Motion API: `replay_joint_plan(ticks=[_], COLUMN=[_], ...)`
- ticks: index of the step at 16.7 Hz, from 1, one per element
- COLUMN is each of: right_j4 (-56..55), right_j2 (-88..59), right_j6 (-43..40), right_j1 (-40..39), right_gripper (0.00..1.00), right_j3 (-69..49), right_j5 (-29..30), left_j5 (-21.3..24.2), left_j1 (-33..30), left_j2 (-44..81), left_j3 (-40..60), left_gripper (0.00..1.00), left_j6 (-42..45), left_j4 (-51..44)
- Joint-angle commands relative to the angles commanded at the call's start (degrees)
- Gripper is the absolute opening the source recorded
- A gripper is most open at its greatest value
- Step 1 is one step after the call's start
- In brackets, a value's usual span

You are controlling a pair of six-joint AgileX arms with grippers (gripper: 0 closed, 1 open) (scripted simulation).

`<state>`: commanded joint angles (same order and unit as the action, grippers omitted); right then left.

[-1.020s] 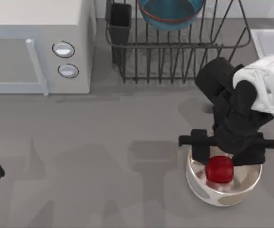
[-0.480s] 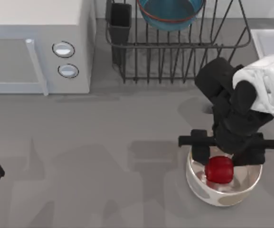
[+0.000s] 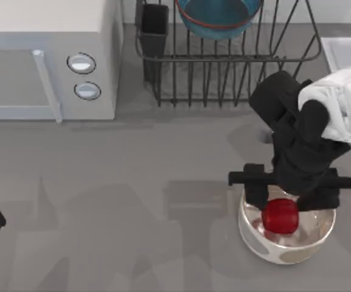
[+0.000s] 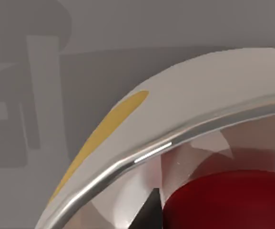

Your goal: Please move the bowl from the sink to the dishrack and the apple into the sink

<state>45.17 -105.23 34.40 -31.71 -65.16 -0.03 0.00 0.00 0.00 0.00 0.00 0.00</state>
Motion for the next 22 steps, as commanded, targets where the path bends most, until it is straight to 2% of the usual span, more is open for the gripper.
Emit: replay_joint_plan(ticks=[8, 11, 17, 22], right_j4=[18.89, 21.37, 19.47, 4.52], right_j2=[4.87, 5.88, 5.78, 5.87], right_j6=[-0.27, -0.37, -1.03, -6.96], right_j1=[0.06, 0.12, 1.07, 8.92], right_gripper=[0.0, 0.0, 0.0, 0.0], right_j3=[-13.16, -15.28, -14.11, -6.72], right_j5=[-0.11, -0.07, -0.1, -1.23], left_j5=[0.0, 0.0, 0.0, 0.0], left_j1=[0.0, 0.0, 0.0, 0.0], left_j2=[0.0, 0.0, 0.0, 0.0], left_j3=[0.0, 0.0, 0.0, 0.0], left_gripper=[1.0, 1.0, 1.0, 1.0], left_j6=[0.0, 0.0, 0.0, 0.0], left_j4=[0.0, 0.0, 0.0, 0.0])
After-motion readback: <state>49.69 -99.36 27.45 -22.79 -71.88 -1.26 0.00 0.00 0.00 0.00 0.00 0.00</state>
